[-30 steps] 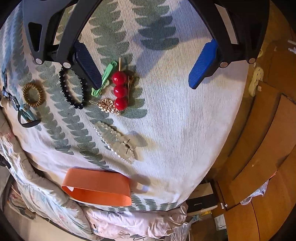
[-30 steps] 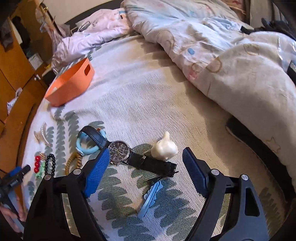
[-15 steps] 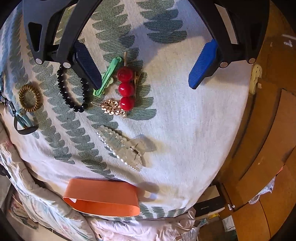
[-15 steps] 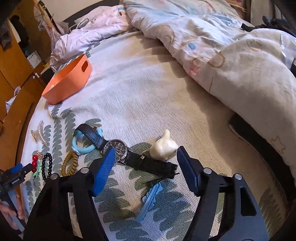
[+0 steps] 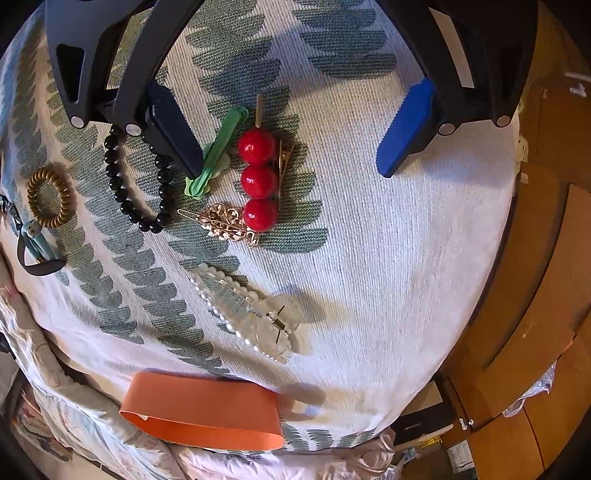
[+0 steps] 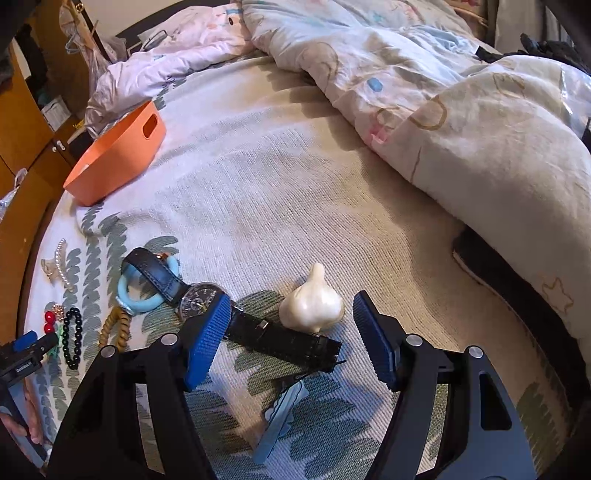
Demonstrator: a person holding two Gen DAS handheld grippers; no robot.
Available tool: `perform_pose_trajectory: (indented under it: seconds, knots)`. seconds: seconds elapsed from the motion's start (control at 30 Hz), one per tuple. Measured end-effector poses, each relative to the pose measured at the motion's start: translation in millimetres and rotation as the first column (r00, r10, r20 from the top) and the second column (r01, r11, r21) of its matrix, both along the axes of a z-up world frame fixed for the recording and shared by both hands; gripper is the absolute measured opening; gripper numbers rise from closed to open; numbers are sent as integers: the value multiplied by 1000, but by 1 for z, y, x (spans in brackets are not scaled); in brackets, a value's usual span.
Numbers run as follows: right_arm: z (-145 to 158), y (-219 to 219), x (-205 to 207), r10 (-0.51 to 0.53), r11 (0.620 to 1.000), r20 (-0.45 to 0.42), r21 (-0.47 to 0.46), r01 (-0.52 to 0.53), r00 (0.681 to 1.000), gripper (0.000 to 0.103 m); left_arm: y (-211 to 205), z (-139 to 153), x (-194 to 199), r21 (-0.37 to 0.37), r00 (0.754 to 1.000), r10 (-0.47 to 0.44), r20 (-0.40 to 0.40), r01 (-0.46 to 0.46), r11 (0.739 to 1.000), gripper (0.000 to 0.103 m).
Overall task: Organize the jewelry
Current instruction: 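Move the left tool to the red bead hairpin while the right tool closes on the white garlic ornament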
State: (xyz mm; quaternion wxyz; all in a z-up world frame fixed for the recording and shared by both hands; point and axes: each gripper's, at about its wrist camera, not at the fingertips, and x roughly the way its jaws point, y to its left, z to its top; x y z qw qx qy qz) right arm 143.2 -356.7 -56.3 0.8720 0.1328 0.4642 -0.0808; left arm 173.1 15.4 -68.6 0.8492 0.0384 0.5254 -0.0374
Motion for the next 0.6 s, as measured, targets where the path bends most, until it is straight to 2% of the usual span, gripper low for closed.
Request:
perform_pose_trajectory:
  seconds: [0.17,0.33,0.47,0.6]
  knots:
    - [-4,0,3,0,1000,-9,4,0,1000,70,1,-1,0,0,1000,4,2,-4,1000,93]
    - [-5,3,4,5,1000,-10,-15,-5,1000,64,3,-2,0,-10,1000,14,7,-14,1000,93]
    - [-9,4,6,9,1000,-19,-12,-9,1000,63,3,-1,0,-13,1000,17,10,-17,1000,93]
    - [-10,5,6,10,1000,-25,-13,-10,1000,58,5,-1,0,-23,1000,25,12,-25,999,89]
